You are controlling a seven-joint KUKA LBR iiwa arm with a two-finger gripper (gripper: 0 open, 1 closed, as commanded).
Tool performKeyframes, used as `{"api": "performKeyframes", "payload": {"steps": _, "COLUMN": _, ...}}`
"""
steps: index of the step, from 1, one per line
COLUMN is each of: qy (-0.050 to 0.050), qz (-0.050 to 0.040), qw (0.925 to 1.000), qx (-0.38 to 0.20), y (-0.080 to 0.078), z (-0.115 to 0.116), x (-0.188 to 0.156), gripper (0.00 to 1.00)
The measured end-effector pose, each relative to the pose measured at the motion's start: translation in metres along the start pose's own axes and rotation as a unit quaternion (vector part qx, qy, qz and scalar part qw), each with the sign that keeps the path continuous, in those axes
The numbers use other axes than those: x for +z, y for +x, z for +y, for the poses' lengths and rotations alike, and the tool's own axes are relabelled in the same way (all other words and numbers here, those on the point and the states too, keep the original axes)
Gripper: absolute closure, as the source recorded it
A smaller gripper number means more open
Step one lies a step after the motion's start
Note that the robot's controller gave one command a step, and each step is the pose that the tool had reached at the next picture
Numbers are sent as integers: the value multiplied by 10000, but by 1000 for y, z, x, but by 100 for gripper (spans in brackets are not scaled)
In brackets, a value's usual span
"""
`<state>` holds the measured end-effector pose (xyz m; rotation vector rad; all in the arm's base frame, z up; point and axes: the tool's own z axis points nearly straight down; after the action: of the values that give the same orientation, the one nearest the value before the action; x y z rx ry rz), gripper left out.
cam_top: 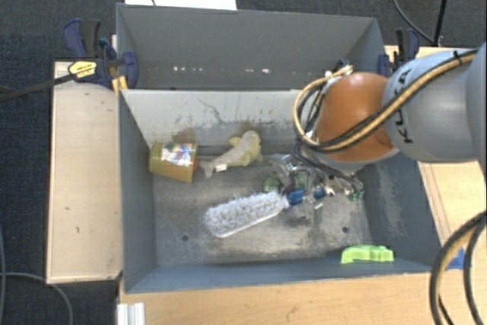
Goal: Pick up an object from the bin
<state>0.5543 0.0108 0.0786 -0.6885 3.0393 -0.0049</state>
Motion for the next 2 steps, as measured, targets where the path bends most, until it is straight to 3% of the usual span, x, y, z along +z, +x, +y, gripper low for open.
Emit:
{"api": "performKeyframes", "payload": {"steps": 1, "qy": -8, "qz": 23, "qw": 10000, "qx": -78, "y": -3, "z": 9, "x": 1, "gripper": 100}}
{"api": "performKeyframes", "payload": {"steps": 2, "qy": -8, "qz": 23, "qw": 10000, "qx": -80, "y": -3, "z": 9, "x": 1, "gripper": 100}}
